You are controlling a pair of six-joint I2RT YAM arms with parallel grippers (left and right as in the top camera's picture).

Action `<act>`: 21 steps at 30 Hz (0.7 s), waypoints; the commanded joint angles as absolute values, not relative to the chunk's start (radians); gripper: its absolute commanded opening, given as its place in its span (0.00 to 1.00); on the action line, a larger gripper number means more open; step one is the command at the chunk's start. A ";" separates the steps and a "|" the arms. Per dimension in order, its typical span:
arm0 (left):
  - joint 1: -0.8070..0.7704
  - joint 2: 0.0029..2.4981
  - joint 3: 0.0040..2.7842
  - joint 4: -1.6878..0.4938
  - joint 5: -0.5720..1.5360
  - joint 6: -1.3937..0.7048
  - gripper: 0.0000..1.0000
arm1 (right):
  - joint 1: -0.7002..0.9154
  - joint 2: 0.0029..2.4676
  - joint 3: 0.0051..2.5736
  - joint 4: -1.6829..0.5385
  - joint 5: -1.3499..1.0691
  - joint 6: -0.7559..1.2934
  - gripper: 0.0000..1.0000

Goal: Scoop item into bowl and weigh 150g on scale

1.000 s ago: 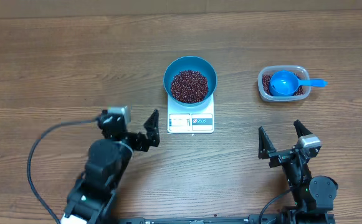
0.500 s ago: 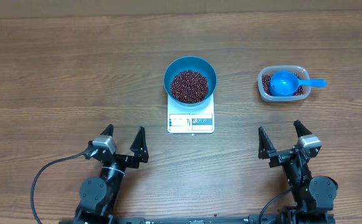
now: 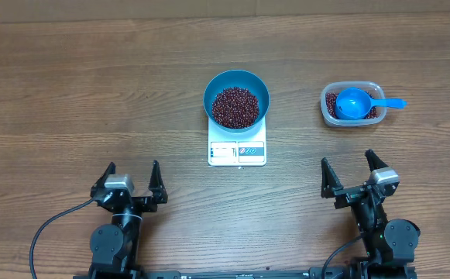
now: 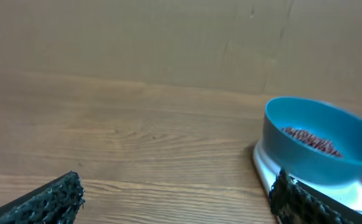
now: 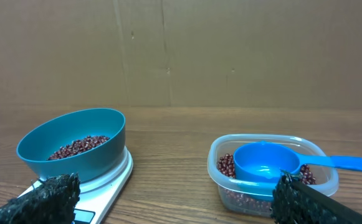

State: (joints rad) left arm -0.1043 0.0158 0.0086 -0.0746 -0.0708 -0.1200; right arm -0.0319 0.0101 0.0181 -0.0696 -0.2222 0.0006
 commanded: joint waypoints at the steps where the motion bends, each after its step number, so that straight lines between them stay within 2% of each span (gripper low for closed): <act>1: -0.098 0.003 0.005 -0.074 -0.085 0.005 1.00 | -0.028 0.003 0.008 -0.064 -0.226 0.004 1.00; 21: -0.098 0.004 0.005 -0.072 -0.077 0.004 0.99 | -0.028 0.003 0.008 -0.064 -0.226 0.004 1.00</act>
State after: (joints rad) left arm -0.1036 0.0158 0.0090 -0.0746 -0.0708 -0.0185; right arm -0.0319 0.0101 0.0181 -0.0689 -0.2218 0.0002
